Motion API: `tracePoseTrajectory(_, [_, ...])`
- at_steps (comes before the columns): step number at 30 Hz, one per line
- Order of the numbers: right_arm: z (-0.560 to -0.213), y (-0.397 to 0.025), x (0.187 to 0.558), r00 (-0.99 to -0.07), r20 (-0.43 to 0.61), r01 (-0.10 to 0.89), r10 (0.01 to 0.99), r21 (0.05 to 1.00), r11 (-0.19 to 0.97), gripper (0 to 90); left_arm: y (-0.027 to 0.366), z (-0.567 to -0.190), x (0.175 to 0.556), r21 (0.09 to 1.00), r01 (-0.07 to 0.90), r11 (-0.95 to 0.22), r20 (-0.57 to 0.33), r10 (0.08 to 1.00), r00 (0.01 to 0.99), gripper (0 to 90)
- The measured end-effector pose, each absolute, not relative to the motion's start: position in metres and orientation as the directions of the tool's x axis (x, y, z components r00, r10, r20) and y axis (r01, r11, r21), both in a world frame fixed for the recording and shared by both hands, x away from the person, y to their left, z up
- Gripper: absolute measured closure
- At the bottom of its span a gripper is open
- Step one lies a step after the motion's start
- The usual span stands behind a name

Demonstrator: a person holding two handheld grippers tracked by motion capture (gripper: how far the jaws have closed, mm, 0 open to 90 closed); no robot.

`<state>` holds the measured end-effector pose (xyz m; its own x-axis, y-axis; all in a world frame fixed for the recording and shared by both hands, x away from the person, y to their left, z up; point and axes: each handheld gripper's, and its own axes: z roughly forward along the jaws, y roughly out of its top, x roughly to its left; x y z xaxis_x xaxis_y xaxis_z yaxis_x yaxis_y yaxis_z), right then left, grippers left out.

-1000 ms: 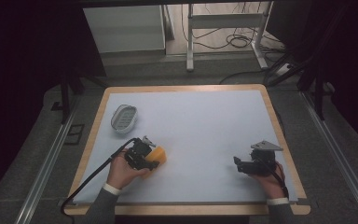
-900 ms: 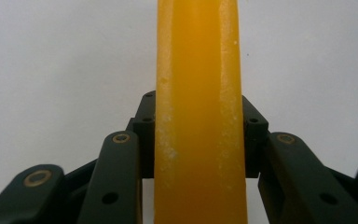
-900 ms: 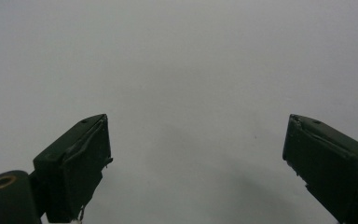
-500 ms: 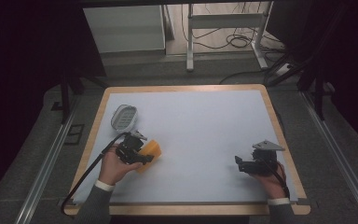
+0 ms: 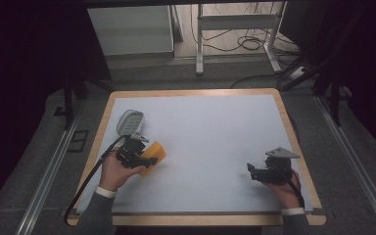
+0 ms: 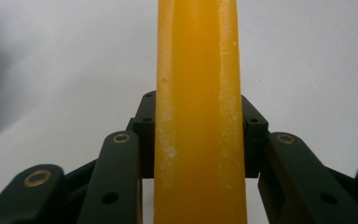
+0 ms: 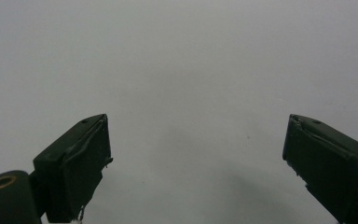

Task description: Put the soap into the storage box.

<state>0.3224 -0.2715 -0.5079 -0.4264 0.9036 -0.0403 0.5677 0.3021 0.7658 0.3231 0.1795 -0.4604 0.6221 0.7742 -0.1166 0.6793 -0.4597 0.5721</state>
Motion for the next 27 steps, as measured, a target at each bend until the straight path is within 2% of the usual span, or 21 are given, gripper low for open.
tracePoseTrajectory(27, [-0.508,-0.271,0.322,-0.427,-0.046,0.564,0.903,0.767,0.305,7.6,0.192,-0.442,0.341,0.577,0.672,-0.464,-0.090,0.781,0.617,60.9])
